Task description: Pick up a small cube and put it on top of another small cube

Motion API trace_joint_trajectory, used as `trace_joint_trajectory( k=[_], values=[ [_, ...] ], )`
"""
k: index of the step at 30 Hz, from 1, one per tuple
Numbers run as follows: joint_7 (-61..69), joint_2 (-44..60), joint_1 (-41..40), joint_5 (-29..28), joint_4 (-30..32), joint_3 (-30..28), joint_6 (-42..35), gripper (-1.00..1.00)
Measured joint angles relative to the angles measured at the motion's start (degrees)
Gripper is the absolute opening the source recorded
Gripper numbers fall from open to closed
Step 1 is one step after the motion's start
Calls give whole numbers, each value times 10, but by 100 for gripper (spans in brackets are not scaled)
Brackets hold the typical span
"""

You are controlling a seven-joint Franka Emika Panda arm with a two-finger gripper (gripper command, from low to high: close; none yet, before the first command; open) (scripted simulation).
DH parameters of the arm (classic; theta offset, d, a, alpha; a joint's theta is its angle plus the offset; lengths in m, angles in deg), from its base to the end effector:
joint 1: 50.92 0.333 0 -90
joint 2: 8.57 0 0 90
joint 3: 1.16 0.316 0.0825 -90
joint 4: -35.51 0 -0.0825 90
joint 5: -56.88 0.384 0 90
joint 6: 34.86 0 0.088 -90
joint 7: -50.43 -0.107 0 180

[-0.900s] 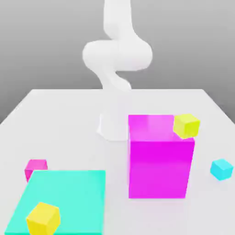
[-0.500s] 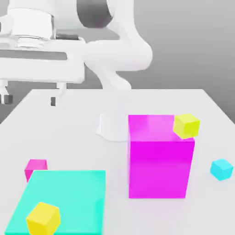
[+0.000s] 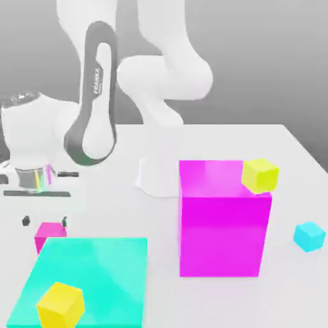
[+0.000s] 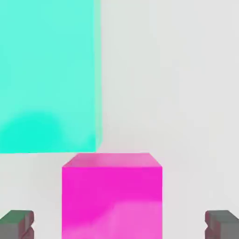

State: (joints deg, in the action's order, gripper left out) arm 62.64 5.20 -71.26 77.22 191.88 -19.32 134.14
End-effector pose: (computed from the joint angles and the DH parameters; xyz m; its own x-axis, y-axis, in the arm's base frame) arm 0.2820 -0.2665 0.1533 0.6974 -0.7167 0.0044 -0.7167 -0.6973 0.0074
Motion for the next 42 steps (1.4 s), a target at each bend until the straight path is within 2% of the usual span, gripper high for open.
trace_joint_trajectory(
  k=[1, 2, 9, 14, 17, 23, 36, 40, 41, 42],
  values=[
    [16, 16, -22, 21, -4, 26, 12, 0],
    [32, 31, -41, 42, -8, 50, 24, -100],
    [34, 35, -46, 45, -9, 56, 25, -100],
    [-48, -37, 17, -65, 10, -33, -26, -100],
    [-103, -89, 29, -139, 21, -62, -62, -100],
    [-182, -195, 142, -162, -12, 17, -199, -100],
    [-325, -426, 352, -141, -104, 272, -517, -100],
    [-335, -412, 366, -135, -64, 298, -462, -100],
    [-335, -405, 366, -134, -53, 301, -444, 100],
    [-335, -405, 366, -134, -53, 301, -444, 100]
  ],
)
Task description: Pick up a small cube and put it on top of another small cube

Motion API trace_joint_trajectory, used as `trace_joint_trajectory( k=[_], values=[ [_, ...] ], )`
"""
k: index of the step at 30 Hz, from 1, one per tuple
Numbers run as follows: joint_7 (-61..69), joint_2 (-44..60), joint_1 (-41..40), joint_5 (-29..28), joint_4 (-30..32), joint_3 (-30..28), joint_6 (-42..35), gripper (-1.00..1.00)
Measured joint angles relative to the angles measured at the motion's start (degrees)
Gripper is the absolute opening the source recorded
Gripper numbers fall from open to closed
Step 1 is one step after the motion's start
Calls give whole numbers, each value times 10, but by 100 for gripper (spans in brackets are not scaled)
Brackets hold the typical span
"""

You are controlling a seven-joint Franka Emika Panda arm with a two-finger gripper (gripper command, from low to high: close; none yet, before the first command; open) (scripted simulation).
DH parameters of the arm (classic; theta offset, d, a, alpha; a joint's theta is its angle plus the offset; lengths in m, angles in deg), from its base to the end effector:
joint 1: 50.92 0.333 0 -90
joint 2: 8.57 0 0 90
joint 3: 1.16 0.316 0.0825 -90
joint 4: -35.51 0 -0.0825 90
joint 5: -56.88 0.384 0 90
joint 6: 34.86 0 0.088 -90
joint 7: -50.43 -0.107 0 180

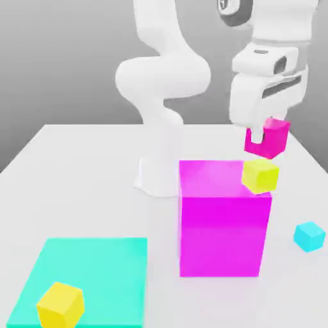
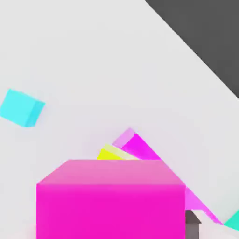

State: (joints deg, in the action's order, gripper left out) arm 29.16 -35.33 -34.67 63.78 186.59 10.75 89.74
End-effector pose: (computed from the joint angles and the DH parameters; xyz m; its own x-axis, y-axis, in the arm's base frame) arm 0.3380 0.1831 0.3936 0.9995 0.0299 -0.0029 0.0299 -0.9995 -0.0053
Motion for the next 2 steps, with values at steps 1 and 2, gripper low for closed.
trace_joint_trajectory(
  k=[1, 2],
  values=[
    [0, 0, 0, 0, 0, 0, 0, 100],
    [0, 0, 0, 0, 0, 0, 0, 100]
  ],
)
